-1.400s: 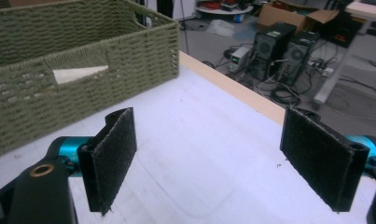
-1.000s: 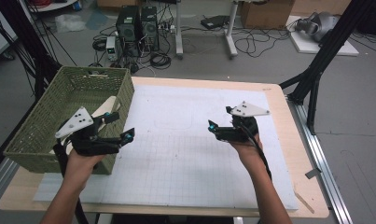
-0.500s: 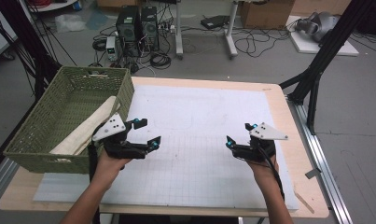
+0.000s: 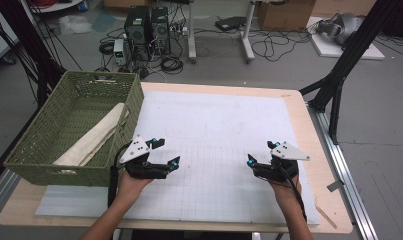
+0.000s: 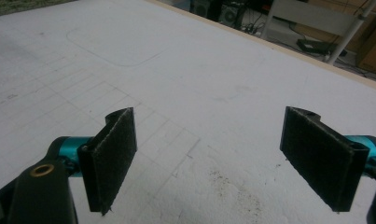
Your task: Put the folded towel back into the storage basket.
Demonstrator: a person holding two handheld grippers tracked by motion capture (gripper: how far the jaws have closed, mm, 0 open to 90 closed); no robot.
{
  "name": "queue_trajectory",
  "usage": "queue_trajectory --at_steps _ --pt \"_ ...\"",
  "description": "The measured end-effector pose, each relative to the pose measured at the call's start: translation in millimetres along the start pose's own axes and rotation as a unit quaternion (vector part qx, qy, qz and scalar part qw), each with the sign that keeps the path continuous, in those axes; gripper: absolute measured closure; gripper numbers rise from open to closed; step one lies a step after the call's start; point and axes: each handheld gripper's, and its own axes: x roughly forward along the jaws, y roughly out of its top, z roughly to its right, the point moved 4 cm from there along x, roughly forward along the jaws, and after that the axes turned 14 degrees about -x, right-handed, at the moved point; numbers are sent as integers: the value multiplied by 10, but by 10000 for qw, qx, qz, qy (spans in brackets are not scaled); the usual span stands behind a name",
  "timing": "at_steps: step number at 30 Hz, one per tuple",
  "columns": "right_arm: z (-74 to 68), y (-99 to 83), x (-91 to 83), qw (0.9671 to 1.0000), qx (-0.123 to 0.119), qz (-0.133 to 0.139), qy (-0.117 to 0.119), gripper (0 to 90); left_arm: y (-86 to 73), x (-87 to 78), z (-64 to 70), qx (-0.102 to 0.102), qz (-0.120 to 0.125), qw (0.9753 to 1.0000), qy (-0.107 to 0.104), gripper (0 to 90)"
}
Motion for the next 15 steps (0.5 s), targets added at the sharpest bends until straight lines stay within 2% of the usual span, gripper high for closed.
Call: queue_trajectory --at_steps 4,9,15 --pt "32 -16 -15 10000 27 54 -1 172 -39 22 5 28 -43 10000 33 172" --pt "53 -37 -20 9998 173 115 -8 172 -49 -3 8 36 -24 10000 67 171" --pt "54 3 -56 9994 272 217 -71 172 -65 -49 17 22 -12 10000 73 171"
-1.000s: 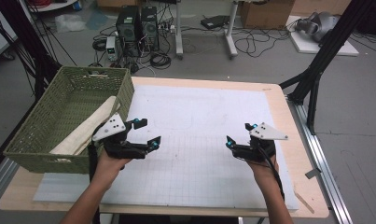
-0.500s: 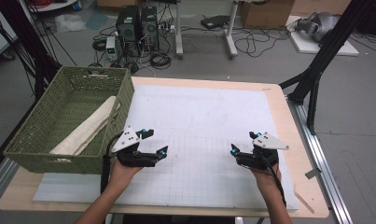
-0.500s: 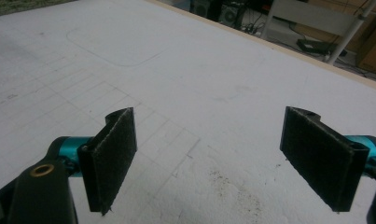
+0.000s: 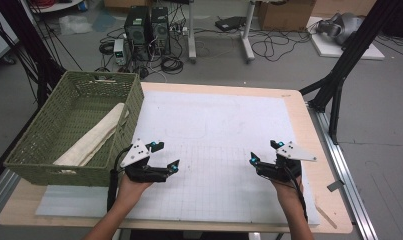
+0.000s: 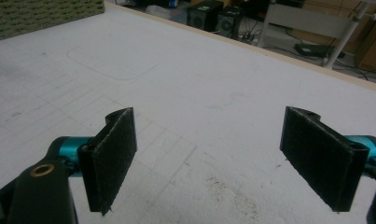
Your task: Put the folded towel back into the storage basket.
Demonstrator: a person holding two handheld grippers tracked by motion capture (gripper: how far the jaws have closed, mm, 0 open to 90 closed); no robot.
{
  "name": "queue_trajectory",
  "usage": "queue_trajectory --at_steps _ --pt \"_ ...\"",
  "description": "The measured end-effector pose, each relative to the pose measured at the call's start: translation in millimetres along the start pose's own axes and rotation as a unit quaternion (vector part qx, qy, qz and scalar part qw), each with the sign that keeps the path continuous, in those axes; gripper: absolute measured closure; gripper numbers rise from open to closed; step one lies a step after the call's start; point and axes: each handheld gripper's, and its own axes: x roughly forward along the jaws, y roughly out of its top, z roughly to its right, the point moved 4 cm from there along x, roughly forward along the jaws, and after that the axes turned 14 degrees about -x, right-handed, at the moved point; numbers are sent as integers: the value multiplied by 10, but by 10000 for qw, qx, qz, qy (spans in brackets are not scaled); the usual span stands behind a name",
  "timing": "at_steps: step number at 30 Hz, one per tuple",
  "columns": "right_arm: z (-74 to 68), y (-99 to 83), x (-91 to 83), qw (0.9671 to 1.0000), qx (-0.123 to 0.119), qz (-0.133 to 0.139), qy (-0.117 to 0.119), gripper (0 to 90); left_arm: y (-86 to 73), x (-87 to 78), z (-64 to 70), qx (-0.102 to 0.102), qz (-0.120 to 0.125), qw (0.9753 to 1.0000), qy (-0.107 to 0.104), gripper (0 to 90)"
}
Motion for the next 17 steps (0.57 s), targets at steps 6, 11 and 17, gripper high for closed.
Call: queue_trajectory --at_steps 6,11,17 --pt "-20 15 19 10000 -31 3 28 172 5 -11 -3 -21 11 10000 -12 171" --pt "-15 2 20 10000 -29 -16 36 172 -3 5 -13 -19 -35 10000 13 171" --pt "-21 -7 34 10000 -57 -37 43 172 -9 17 -11 -27 -41 10000 22 171"
